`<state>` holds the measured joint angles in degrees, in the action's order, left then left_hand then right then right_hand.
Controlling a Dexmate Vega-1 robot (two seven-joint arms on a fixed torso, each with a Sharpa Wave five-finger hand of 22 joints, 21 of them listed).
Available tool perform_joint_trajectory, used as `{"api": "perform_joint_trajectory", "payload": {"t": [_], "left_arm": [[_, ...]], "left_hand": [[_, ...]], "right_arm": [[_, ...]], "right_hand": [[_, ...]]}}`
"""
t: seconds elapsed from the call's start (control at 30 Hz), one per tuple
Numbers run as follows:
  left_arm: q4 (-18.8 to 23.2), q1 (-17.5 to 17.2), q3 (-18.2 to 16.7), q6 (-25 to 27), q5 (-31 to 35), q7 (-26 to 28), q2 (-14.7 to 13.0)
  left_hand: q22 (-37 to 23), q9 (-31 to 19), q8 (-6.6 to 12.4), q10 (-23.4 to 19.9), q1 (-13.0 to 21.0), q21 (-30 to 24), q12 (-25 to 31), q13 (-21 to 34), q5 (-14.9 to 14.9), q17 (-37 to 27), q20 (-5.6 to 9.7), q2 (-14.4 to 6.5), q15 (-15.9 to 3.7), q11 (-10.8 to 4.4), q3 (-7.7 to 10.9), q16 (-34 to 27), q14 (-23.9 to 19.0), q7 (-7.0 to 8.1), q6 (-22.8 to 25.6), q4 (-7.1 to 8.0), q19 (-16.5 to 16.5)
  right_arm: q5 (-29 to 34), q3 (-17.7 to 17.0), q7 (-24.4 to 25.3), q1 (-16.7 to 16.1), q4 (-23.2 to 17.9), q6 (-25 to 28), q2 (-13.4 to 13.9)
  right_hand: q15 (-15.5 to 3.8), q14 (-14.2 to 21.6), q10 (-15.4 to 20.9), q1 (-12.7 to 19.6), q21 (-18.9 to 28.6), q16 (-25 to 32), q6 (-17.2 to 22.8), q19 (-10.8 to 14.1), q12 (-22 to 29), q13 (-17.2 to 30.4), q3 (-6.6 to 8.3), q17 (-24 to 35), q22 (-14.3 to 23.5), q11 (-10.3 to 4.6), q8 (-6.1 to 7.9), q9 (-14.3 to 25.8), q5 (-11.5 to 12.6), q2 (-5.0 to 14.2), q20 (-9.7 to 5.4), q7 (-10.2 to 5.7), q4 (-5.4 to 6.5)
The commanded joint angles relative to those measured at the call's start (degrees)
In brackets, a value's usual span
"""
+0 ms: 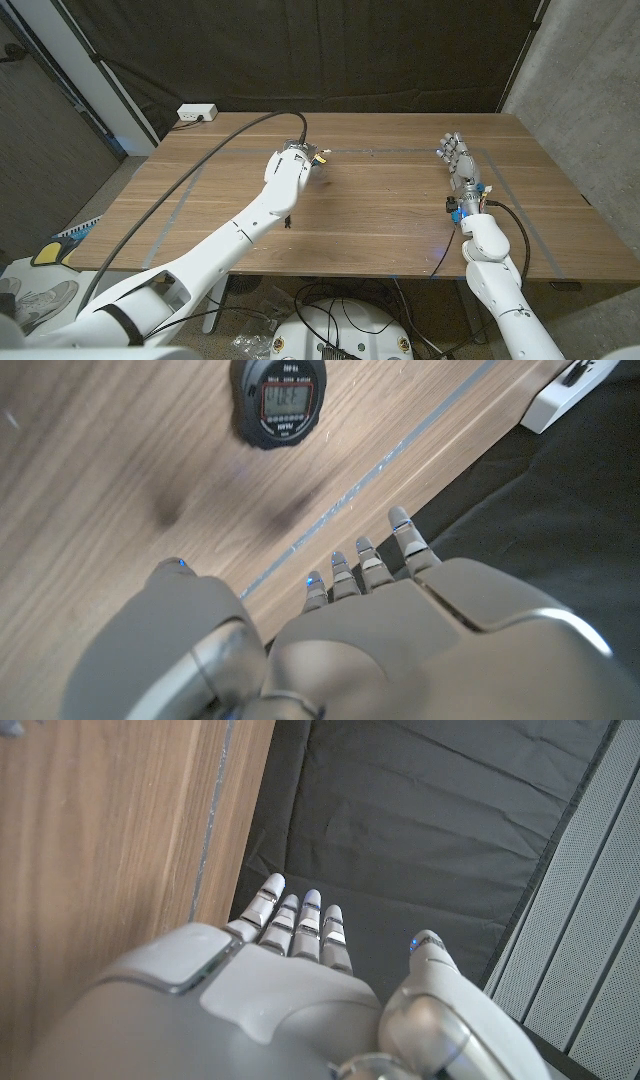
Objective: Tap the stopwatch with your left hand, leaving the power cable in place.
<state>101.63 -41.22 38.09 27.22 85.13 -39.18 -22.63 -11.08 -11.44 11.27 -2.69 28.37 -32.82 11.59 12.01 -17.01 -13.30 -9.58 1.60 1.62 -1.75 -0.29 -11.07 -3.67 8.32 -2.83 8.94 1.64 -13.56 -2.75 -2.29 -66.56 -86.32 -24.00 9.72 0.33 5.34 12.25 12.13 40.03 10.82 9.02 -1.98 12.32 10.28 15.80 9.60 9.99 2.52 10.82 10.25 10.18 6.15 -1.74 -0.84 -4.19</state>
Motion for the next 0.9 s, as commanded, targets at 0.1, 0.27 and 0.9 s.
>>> {"api": "perform_joint_trajectory", "payload": {"t": [0.1, 0.27, 0.9], "left_arm": [[4.2, -10.0, -14.6, -10.5, -31.8, 34.0, -3.0], [0.6, -10.6, -18.8, -19.1, -45.3, 38.1, -4.0], [-11.8, -8.0, -21.9, -37.6, -67.0, 39.5, -7.0]], "left_hand": [[0.0, 0.0, 0.97, -1.4, -0.5, 0.4, 0.7, 0.0, -0.3, 0.1, 0.63, -2.2, -1.22, 0.1, 0.19, -0.6, -0.2, 1.13, 2.0, 0.43, 0.2], [0.1, 0.2, 0.82, -0.4, -1.2, 1.0, 0.2, -0.3, 0.0, 0.4, 1.16, -3.6, -1.78, -0.06, 0.28, -0.5, 0.2, 1.25, 2.4, 0.44, 1.1], [0.1, 0.7, -0.85, 3.8, -4.3, 3.6, -0.8, -0.9, 1.2, 1.6, 2.07, -5.0, -1.91, -0.51, -0.99, 0.6, 5.0, 2.07, -1.9, 0.15, 5.4]], "right_arm": [[4.8, 2.7, 4.2, -0.2, -4.1, 5.4, -0.2], [7.6, 3.8, 6.4, -0.6, -6.8, 9.5, -0.1], [15.9, 9.5, 12.1, -3.4, -15.3, 17.7, -1.8]], "right_hand": [[0.22, 0.4, 0.7, -0.1, -0.1, -0.2, 0.9, 0.4, 0.0, 0.1, 0.07, 0.2, 0.2, -0.05, 0.48, 0.3, 0.3, 0.2, -0.23, -0.11, 0.05], [0.15, 0.4, 1.0, -0.2, -0.2, -0.2, 1.4, 0.5, 0.1, 0.1, 0.03, 0.2, 0.2, 0.04, 0.6, 0.3, 0.3, 0.25, -0.28, -0.2, 0.07], [0.21, 0.1, 1.1, -0.4, -0.6, -0.3, 1.8, 0.4, 0.1, 0.1, -0.16, 0.2, 0.2, -0.26, 0.54, 0.3, 0.2, 0.28, -0.29, -0.43, 0.17]]}}
